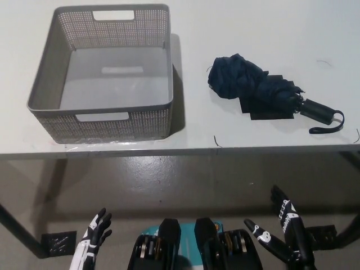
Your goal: Use the right hand to pick up a umbrella on the right side and place it into a container on the lft side
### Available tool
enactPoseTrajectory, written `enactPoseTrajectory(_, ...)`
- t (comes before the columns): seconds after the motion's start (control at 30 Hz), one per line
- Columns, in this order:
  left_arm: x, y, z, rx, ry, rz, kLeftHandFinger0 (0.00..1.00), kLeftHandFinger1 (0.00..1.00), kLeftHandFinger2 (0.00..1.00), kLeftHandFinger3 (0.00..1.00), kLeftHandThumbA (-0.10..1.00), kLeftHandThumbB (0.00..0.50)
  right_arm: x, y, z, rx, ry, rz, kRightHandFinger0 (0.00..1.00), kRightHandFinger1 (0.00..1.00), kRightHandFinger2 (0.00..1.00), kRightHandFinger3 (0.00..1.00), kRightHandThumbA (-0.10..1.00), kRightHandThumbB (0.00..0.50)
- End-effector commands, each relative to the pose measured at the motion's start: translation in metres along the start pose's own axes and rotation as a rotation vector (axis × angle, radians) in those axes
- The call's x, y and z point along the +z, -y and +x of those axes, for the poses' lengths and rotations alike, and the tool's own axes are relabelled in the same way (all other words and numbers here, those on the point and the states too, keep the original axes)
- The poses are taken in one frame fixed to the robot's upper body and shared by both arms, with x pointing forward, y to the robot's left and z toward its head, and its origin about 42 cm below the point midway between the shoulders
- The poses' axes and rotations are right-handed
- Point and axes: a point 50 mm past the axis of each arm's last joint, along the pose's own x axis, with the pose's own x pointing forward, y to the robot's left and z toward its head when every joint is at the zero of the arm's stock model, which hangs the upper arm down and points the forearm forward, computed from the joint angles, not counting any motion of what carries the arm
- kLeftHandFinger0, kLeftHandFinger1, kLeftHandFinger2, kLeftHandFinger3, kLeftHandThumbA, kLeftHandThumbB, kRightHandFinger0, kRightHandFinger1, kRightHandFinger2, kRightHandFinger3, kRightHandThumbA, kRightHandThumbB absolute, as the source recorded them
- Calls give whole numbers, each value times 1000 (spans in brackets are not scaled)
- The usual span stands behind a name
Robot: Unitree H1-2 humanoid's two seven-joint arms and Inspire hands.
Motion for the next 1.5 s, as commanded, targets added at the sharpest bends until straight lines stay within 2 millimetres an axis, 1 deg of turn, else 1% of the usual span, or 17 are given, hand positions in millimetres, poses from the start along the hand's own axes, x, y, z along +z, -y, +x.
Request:
enactPoseTrajectory(0.0, 17, 0, 4, -12, 92, 5, 1000, 1000, 1000, 1000, 1000, 127, 35, 4, 6, -21, 205, -113, 1000, 1000, 1000, 1000, 1000, 481)
enactPoseTrajectory(0.03, 18, -1, 5, -7, 92, 2, 1000, 1000, 1000, 1000, 1000, 132, 45, 6, 5, -22, 223, -122, 1000, 1000, 1000, 1000, 1000, 499)
enactPoseTrajectory(0.13, 20, -1, 6, -8, 96, -5, 1000, 1000, 1000, 1000, 1000, 138, 75, 14, 2, -41, 279, -182, 1000, 1000, 1000, 1000, 1000, 500)
enactPoseTrajectory(0.4, 25, -4, 10, -3, 105, 6, 1000, 1000, 1000, 1000, 1000, 129, 161, 41, 13, -96, 442, -480, 1000, 1000, 1000, 1000, 1000, 500)
enactPoseTrajectory(0.53, 25, -6, 10, -7, 108, 14, 1000, 1000, 1000, 1000, 1000, 123, 192, 53, 22, -119, 467, -596, 1000, 1000, 1000, 1000, 1000, 500)
enactPoseTrajectory(0.8, 23, -7, 11, -13, 102, 17, 1000, 1000, 1000, 1000, 1000, 120, 244, 86, 83, -114, 433, -808, 1000, 1000, 1000, 1000, 1000, 500)
enactPoseTrajectory(0.83, 23, -7, 11, -13, 101, 18, 1000, 1000, 1000, 1000, 1000, 120, 244, 86, 83, -114, 431, -811, 1000, 1000, 1000, 1000, 1000, 500)
enactPoseTrajectory(0.9, 23, -9, 11, -18, 95, 22, 1000, 1000, 1000, 1000, 1000, 134, 270, 92, 96, -94, 405, -889, 1000, 1000, 1000, 1000, 1000, 500)
enactPoseTrajectory(0.97, 22, -10, 10, -17, 91, 13, 1000, 1000, 1000, 1000, 1000, 143, 298, 98, 110, -63, 384, -965, 1000, 1000, 1000, 1000, 1000, 445)
enactPoseTrajectory(1.03, 21, -11, 11, -17, 92, 13, 1000, 1000, 1000, 1000, 1000, 135, 310, 101, 119, -44, 368, -994, 1000, 1000, 1000, 1000, 1000, 438)
enactPoseTrajectory(1.07, 20, -11, 11, -17, 92, 16, 1000, 1000, 1000, 1000, 1000, 133, 327, 104, 137, -18, 353, -1031, 1000, 1000, 1000, 1000, 1000, 452)
enactPoseTrajectory(1.13, 19, -11, 11, -19, 91, 22, 1000, 1000, 1000, 1000, 1000, 126, 339, 104, 155, 14, 313, -1037, 1000, 1000, 1000, 1000, 985, 482)
enactPoseTrajectory(1.17, 19, -11, 11, -18, 93, 28, 1000, 1000, 1000, 1000, 1000, 126, 350, 102, 170, 38, 279, -1056, 1000, 1000, 1000, 1000, 967, 480)
enactPoseTrajectory(1.27, 19, -12, 11, -18, 86, 26, 1000, 1000, 1000, 1000, 1000, 135, 363, 96, 193, 90, 229, -1080, 1000, 1000, 1000, 1000, 926, 468)
enactPoseTrajectory(1.33, 19, -12, 9, -15, 83, 21, 1000, 1000, 1000, 1000, 1000, 143, 370, 91, 207, 126, 192, -1105, 1000, 1000, 1000, 1000, 933, 470)
enactPoseTrajectory(1.43, 17, -12, 8, -19, 86, 21, 1000, 1000, 1000, 1000, 1000, 129, 386, 79, 241, 204, 108, -1137, 1000, 1000, 1000, 1000, 968, 457)
enactPoseTrajectory(1.47, 17, -12, 7, -18, 86, 20, 1000, 1000, 1000, 1000, 1000, 127, 387, 78, 244, 209, 103, -1145, 1000, 1000, 1000, 1000, 976, 457)
